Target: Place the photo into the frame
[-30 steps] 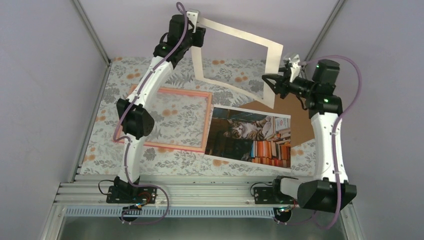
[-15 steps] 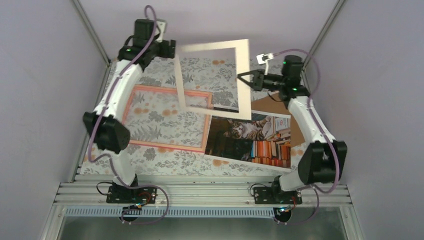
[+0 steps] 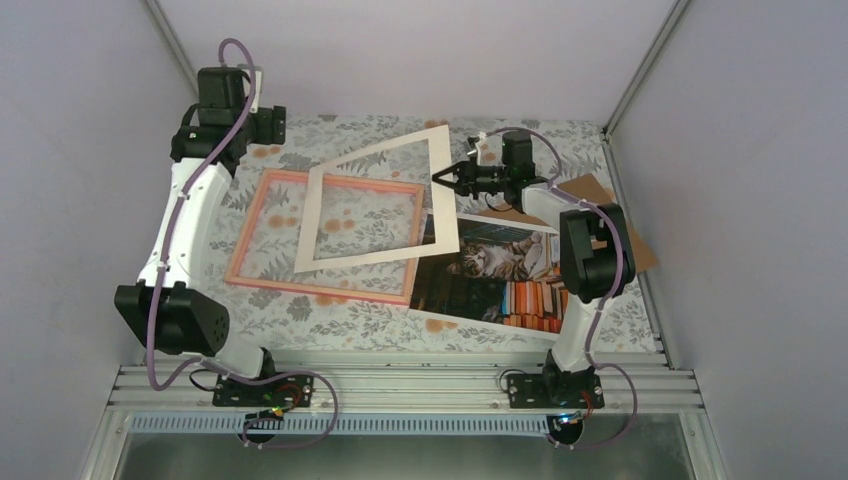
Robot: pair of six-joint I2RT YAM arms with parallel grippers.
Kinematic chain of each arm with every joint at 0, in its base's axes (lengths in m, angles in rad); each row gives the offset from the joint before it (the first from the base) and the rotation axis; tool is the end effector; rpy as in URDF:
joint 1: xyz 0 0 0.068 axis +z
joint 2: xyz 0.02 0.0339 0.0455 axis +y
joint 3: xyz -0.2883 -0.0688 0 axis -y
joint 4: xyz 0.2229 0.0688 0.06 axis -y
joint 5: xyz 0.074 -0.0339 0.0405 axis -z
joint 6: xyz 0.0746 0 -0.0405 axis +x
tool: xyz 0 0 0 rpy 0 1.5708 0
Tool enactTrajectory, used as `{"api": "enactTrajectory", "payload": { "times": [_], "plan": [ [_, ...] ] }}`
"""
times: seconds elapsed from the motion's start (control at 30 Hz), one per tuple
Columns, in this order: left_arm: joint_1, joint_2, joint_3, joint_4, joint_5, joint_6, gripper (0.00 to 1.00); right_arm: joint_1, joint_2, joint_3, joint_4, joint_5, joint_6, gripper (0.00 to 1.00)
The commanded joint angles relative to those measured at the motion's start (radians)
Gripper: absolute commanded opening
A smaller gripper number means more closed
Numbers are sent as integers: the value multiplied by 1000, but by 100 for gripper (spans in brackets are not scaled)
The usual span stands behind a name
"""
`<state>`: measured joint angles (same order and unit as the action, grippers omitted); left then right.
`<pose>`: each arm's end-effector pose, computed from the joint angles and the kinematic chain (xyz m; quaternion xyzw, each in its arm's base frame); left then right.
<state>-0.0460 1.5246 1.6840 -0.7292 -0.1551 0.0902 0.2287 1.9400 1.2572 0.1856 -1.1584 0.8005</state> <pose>0.3418 -0.0042 0.4164 0.0224 0.8752 0.0785 0.4768 0.3996 0.1632 0.2387 -0.0657 0.7689 0.6201 0.1410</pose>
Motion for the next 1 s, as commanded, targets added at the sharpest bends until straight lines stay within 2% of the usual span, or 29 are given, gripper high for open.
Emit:
{"api": "enactTrajectory", "payload": {
  "times": [0.0,0.13,0.33,0.6,0.97],
  "plan": [
    [41,-3,-2,32,-100,-5,100,36,-14,-44,35,54,91,4],
    [59,20,1,51,-167,-3,100,65,7,-111,154,95,265,4],
    [107,47,-18,49,-172,-29,100,162,-28,-212,270,199,369,4],
    [168,96,-14,15,-109,-89,100,241,6,-218,298,332,412,4],
    [193,114,-8,-9,-73,-115,100,299,79,-126,224,354,372,4]
  ]
}}
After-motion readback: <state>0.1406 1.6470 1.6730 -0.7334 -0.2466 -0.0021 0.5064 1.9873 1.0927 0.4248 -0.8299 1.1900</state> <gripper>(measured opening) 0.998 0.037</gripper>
